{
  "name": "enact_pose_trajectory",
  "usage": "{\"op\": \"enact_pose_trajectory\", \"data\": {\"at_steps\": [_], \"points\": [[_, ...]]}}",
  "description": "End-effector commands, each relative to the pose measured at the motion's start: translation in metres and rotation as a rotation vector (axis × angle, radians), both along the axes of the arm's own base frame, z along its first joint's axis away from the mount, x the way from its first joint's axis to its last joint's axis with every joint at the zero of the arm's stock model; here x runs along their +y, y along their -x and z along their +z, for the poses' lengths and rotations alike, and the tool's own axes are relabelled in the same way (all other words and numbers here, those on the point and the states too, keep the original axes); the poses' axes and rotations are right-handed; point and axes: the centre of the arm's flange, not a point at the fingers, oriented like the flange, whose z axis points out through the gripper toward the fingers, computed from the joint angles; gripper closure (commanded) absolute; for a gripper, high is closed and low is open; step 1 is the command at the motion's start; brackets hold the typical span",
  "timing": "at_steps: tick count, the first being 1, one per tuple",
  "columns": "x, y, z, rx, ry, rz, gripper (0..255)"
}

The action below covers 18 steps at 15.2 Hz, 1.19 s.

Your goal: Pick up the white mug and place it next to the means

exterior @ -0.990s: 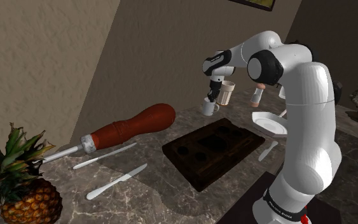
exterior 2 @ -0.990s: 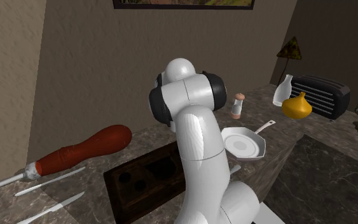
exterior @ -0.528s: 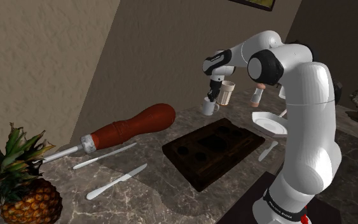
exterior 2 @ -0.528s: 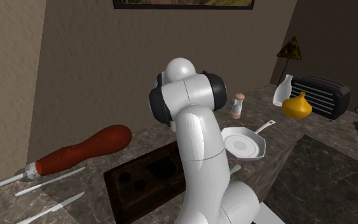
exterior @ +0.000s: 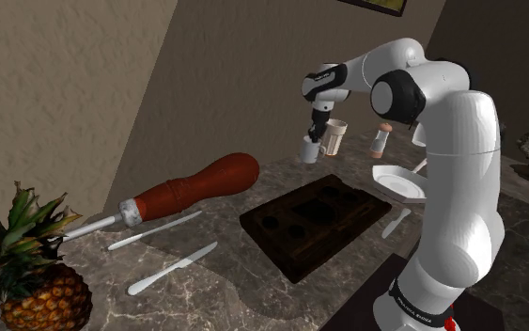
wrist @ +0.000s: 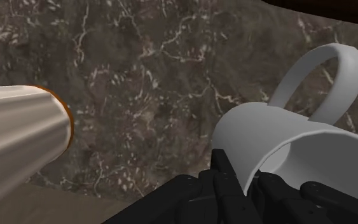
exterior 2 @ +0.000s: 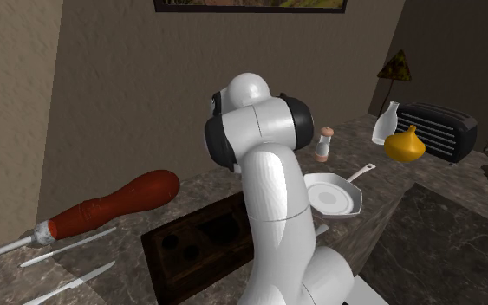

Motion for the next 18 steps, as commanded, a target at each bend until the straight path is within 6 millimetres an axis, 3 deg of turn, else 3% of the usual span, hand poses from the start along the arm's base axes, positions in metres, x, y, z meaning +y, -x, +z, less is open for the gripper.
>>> {"op": "enact_pose_trajectory", "data": {"at_steps": [1, 18], "points": [[-0.001, 0.000, 0.010, 0.000, 0.000, 0.000, 255], [-0.001, 0.000, 0.100, 0.000, 0.000, 0.000, 255]]}}
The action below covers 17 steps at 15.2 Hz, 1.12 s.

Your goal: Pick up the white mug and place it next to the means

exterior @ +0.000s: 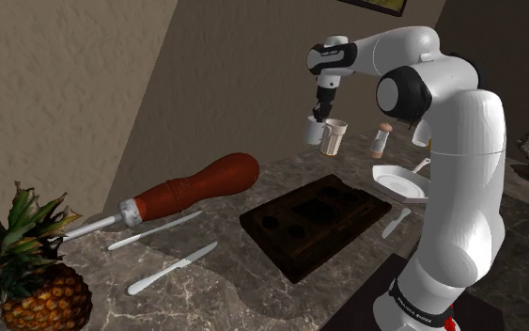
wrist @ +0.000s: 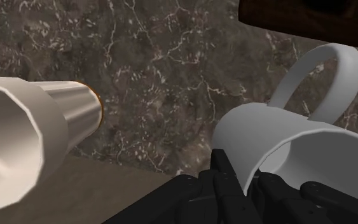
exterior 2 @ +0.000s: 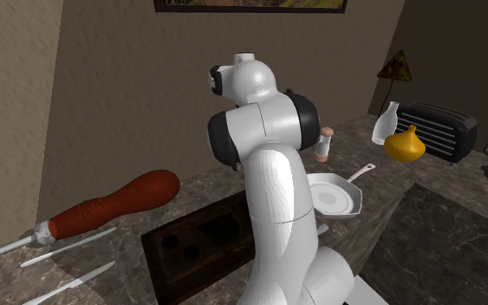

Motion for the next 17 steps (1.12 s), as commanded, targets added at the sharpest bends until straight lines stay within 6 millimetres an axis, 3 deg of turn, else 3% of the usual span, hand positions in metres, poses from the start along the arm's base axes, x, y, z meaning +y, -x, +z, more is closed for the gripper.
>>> {"op": "enact_pose_trajectory", "data": {"at_steps": [1, 7, 17], "points": [[0.001, 0.001, 0.011, 0.000, 0.000, 0.000, 255], [0.001, 0.001, 0.039, 0.001, 0.000, 0.000, 255], [0.133, -0.004, 0.039, 0.000, 0.000, 0.000, 255]]}}
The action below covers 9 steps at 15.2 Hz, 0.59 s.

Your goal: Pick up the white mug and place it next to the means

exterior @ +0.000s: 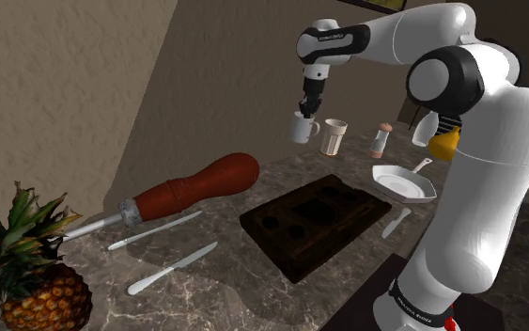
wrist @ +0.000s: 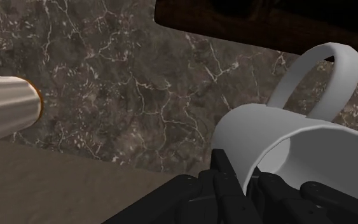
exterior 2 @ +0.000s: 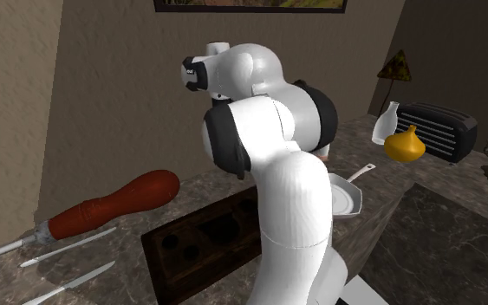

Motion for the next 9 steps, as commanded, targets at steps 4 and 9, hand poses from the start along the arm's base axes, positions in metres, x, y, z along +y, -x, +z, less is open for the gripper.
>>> {"op": "enact_pose_trajectory", "data": {"at_steps": [4, 9], "points": [[0.068, 0.001, -0.003, 0.000, 0.001, -0.001, 255], [0.134, -0.002, -0.002, 0.000, 0.001, -0.001, 255]]}}
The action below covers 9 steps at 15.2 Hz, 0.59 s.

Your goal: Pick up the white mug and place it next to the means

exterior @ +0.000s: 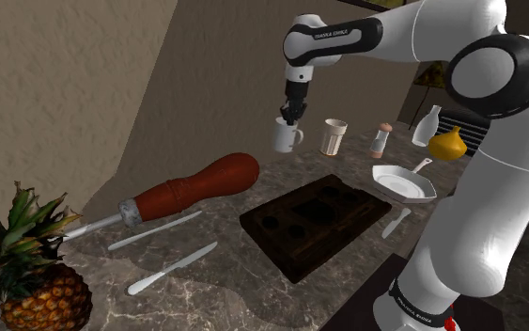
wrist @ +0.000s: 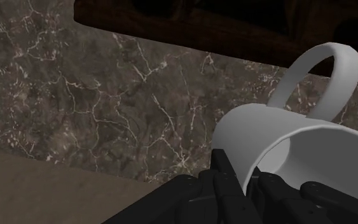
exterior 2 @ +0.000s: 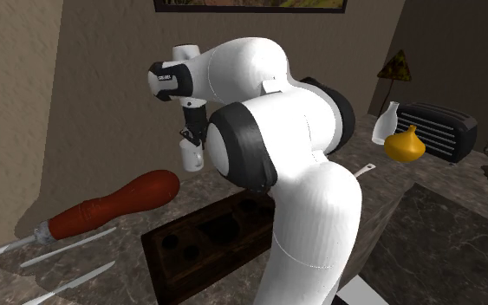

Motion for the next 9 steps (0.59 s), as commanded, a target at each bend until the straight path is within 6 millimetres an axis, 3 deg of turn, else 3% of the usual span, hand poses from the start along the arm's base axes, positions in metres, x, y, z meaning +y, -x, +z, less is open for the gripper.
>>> {"op": "enact_pose_trajectory", "data": {"at_steps": [1, 9], "points": [[0.026, 0.000, -0.004, 0.000, 0.000, -0.001, 255], [0.132, -0.004, -0.003, 0.000, 0.000, -0.001, 255]]}}
